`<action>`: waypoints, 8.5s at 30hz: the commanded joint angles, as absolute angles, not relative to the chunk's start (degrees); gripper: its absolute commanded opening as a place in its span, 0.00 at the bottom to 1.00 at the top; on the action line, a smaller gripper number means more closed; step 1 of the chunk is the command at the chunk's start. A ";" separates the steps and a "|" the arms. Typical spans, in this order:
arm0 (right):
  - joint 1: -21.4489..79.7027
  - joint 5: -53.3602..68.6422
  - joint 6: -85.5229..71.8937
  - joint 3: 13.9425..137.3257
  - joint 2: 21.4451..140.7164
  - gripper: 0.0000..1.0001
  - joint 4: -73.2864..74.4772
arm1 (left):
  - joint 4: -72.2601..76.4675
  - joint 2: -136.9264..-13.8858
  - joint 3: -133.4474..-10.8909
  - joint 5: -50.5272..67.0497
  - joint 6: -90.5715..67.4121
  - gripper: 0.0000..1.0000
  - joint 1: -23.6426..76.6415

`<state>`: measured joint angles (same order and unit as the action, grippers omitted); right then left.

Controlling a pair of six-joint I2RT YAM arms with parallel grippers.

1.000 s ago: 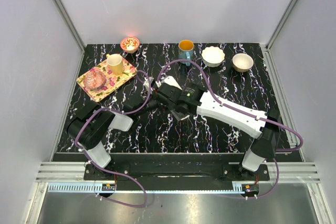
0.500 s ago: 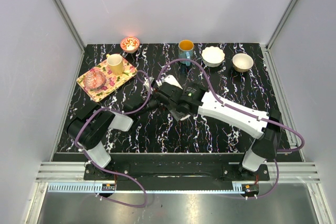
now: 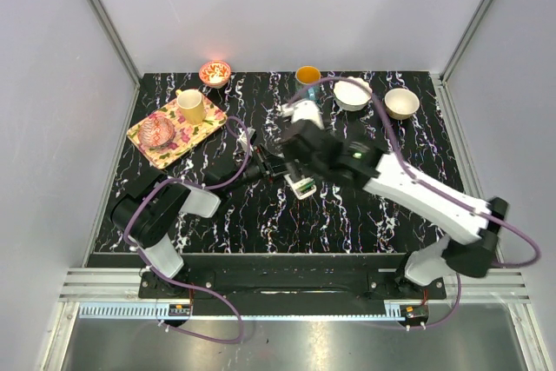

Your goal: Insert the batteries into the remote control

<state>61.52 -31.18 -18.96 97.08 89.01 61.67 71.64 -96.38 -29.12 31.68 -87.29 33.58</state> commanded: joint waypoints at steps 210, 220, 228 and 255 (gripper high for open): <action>34.01 11.60 -50.89 44.74 55.28 0.71 6.24 | 86.84 -86.31 -27.69 23.38 -87.80 0.00 32.17; 33.84 11.60 -51.06 44.21 53.35 0.72 5.72 | 87.19 -86.75 -27.51 23.20 -87.89 0.00 32.17; 33.75 20.47 -54.05 41.22 55.45 0.70 -3.16 | 87.28 -86.84 -28.83 22.94 -88.50 0.00 32.17; 33.84 24.17 -54.76 39.11 59.77 0.51 -8.00 | 86.84 -85.78 -29.97 22.76 -89.30 0.00 32.61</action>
<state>33.95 23.22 -54.68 39.13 59.90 -5.02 70.87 -86.76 -27.73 24.12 -88.53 32.32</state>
